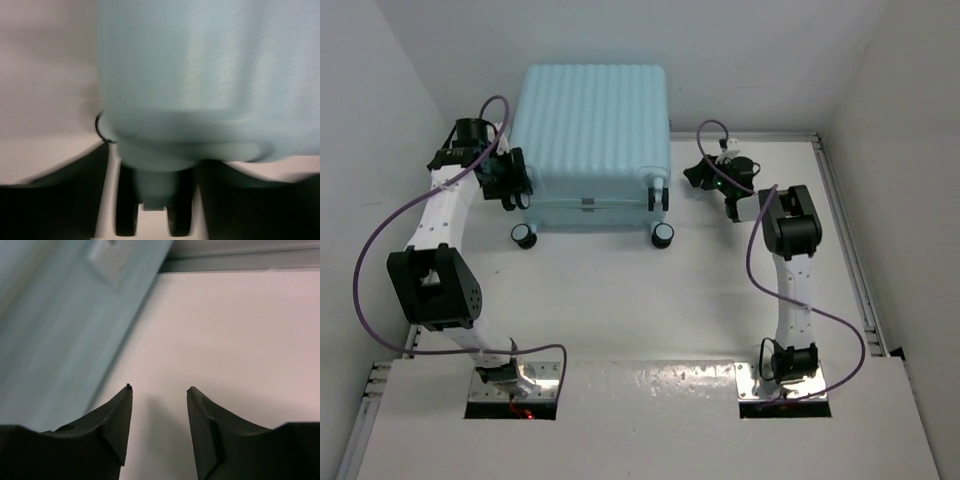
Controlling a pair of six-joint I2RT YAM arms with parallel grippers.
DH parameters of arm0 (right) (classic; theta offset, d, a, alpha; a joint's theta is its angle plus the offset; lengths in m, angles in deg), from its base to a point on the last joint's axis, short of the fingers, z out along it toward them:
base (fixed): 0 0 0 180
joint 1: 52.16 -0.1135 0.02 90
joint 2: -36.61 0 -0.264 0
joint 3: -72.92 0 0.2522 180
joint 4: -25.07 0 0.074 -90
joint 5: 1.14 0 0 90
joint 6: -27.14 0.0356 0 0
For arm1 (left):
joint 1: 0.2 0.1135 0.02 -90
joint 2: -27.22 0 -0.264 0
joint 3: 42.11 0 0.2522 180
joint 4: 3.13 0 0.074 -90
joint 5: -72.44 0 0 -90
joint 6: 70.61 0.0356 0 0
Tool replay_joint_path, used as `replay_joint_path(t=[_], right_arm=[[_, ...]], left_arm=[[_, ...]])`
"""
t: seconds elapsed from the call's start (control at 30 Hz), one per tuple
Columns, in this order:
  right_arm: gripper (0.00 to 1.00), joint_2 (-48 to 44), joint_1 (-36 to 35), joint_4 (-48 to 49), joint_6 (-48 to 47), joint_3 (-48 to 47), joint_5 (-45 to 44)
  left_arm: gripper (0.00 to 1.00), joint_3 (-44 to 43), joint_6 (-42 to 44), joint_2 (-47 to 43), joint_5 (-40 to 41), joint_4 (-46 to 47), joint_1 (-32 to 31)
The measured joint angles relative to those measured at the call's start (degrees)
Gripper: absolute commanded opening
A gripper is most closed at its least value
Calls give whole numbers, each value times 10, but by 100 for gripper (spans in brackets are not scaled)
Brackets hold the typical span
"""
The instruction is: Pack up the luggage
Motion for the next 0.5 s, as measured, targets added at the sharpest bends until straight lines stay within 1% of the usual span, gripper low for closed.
replay_joint_path(t=[0.03,0.1,0.13,0.17,0.23,0.3,0.33,0.37,0.5], right_arm=[[44,-35,4,-2,17,40,14],[36,-103,13,-16,53,99,52],[33,-127,14,-21,74,111,73],[27,-148,14,-28,98,116,95],[22,-167,9,-30,151,113,139],[21,-166,0,-31,211,110,168],[21,-161,-6,-36,237,110,179],[21,-155,-15,-43,260,112,187],[20,-151,-37,-77,312,157,162]], left_arm=[[86,16,10,-8,-3,12,0],[93,46,16,-28,-8,31,6],[94,64,22,-35,-19,45,9],[94,85,26,-38,-36,64,8],[95,116,24,-44,-61,94,-1],[97,137,26,-67,-77,144,2],[100,148,23,-78,-82,164,0],[100,162,21,-90,-80,184,-2],[100,210,13,-137,-72,242,-2]])
